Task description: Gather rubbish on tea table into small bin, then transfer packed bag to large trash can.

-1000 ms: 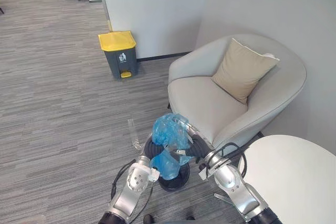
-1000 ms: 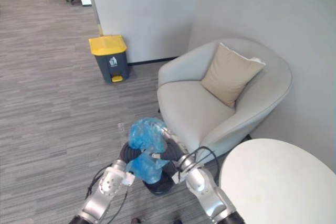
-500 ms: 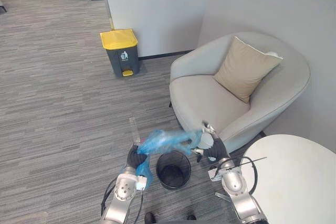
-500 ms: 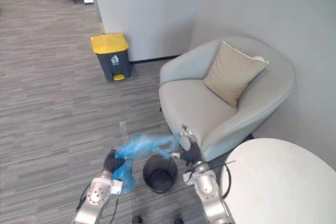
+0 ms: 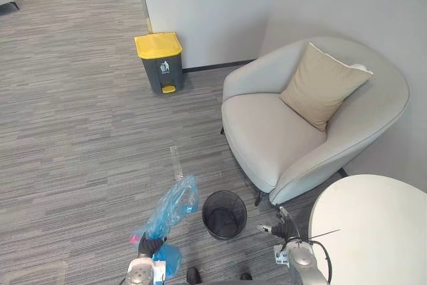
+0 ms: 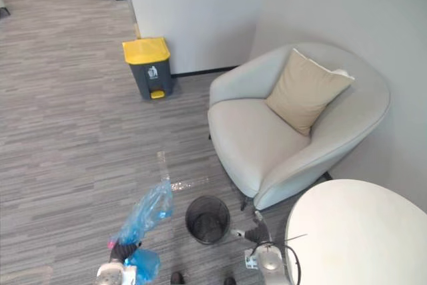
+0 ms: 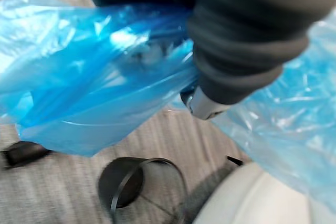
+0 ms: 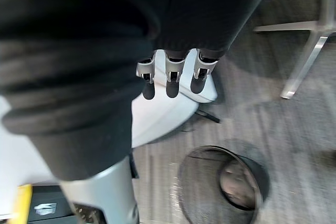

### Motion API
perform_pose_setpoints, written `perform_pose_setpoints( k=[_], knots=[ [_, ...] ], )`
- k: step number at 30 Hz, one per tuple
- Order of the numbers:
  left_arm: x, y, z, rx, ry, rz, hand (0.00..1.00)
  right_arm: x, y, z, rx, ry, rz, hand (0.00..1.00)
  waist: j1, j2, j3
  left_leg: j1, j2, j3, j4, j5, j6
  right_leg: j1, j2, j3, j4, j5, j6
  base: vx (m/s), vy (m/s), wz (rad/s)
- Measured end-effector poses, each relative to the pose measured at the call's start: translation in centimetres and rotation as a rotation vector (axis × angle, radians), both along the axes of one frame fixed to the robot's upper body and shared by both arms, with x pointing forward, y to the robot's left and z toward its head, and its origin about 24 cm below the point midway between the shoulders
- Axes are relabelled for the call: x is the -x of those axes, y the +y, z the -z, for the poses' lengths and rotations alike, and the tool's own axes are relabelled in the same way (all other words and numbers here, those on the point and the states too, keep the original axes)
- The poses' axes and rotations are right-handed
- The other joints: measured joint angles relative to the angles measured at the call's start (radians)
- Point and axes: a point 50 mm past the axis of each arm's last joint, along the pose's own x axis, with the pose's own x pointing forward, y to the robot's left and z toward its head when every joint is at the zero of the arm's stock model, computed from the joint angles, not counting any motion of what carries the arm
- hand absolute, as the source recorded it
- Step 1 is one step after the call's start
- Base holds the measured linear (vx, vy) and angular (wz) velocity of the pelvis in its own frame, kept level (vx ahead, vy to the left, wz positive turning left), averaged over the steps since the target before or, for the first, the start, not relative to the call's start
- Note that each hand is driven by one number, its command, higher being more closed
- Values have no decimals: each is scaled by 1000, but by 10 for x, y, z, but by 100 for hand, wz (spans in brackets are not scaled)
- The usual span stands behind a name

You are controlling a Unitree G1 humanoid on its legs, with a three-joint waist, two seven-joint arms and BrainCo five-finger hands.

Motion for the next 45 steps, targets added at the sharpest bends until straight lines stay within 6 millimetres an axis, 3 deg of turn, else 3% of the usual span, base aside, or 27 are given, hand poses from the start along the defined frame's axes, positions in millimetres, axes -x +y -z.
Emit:
perform_pose_setpoints(
  k=[10,13,16,19,20,22,24,25,26,27,28,30,34,36,37,38,40,42,43,45],
  knots=[
    [18,-3,14,33,93,-34,100,20,-6,21,-8,147,64,0,7,8,31,36,0,12,0,-8,-5,20,-2,16,23,-19,2,-4,4,-5],
    [12,-6,15,59,89,-74,100,12,-8,21,-1,151,89,0,16,16,65,8,1,53,6,-2,5,-47,1,59,65,-12,3,-30,47,-35],
    [4,-5,14,59,71,-75,100,6,-7,18,3,137,91,0,22,6,98,-3,4,82,7,2,10,-90,2,77,106,-10,4,-33,31,-27],
    [-9,-6,9,58,32,-64,100,2,-6,14,12,113,89,0,21,2,112,-63,33,96,96,-27,39,-155,-8,69,226,-26,13,-21,-3,1],
    [-15,-6,6,55,8,-64,100,-2,-3,12,6,97,91,0,21,-2,118,-89,45,89,159,-55,48,-206,-23,49,425,-106,-8,-31,-67,22],
    [-17,-4,3,42,-12,-79,100,-2,3,10,-11,80,94,0,23,-9,115,-130,56,61,256,-95,44,-208,-50,57,642,-193,10,-21,-110,36],
    [-19,-3,0,39,-31,-83,100,1,7,12,-22,87,94,0,25,-25,105,-162,55,45,299,-101,40,-181,-61,70,673,-234,22,-44,-162,34],
    [-24,-3,-3,38,-53,-90,100,-2,9,10,-22,74,87,0,41,-36,100,-204,58,29,337,-101,38,-153,-57,87,631,-272,23,-103,-238,34],
    [-30,-7,-7,44,-82,-95,100,-8,7,5,-18,42,88,0,59,-44,99,-257,68,21,373,-95,26,-127,-38,103,523,-318,-2,-117,-214,22],
    [-31,-10,-7,50,-87,-97,100,-9,7,4,-17,34,90,0,64,-44,99,-271,72,20,378,-90,20,-119,-35,96,490,-331,-9,-202,-263,23],
    [-31,-19,-6,78,-86,-97,100,-15,5,1,-8,18,98,0,71,-4,116,-301,97,-14,382,-59,-3,-105,-4,58,421,-324,-28,-147,-171,24],
    [-31,-28,-6,102,-91,-97,100,-9,3,4,-13,33,126,0,68,16,122,-299,105,-58,347,-15,-24,-96,17,11,418,-317,-41,-213,-190,52],
    [-31,-31,-7,115,-98,-102,100,-6,4,4,-17,34,149,0,68,18,129,-305,127,-67,293,13,-51,-109,25,-78,416,-302,-74,-211,-147,61],
    [-34,-33,-9,117,-113,-93,100,-12,1,-1,-6,7,157,0,61,14,132,-334,144,1,414,-16,-36,-126,-6,-128,414,-293,-92,-117,-13,61],
    [-35,-35,-10,119,-116,-86,100,-12,1,-1,-3,6,163,0,57,6,136,-330,155,28,499,-78,-21,-120,-22,-157,411,-286,-91,-50,39,99],
    [-40,-38,-13,121,-133,-66,100,-12,1,-1,-5,6,168,0,50,16,130,-325,184,61,560,-159,-27,-122,-30,-199,400,-277,-88,-12,66,90],
    [-43,-39,-14,122,-140,-56,100,-12,0,-1,-10,7,181,0,50,22,128,-308,217,114,583,-223,-19,-122,-38,-251,398,-270,-79,-4,116,79],
    [-44,-36,-12,111,-125,-43,100,-11,-2,2,-10,21,189,0,49,19,128,-293,200,146,531,-231,-14,-100,-43,-282,379,-259,-55,16,156,74],
    [-42,-31,-10,89,-107,-25,100,-10,2,4,-21,38,191,0,48,-1,119,-263,144,131,442,-190,-9,-78,-53,-277,324,-242,-26,23,138,66],
    [-40,-25,-8,61,-91,6,100,-14,-1,4,-13,33,188,0,47,-7,109,-240,81,109,360,-150,10,-63,-77,-286,274,-222,2,-17,171,55]
  ],
)
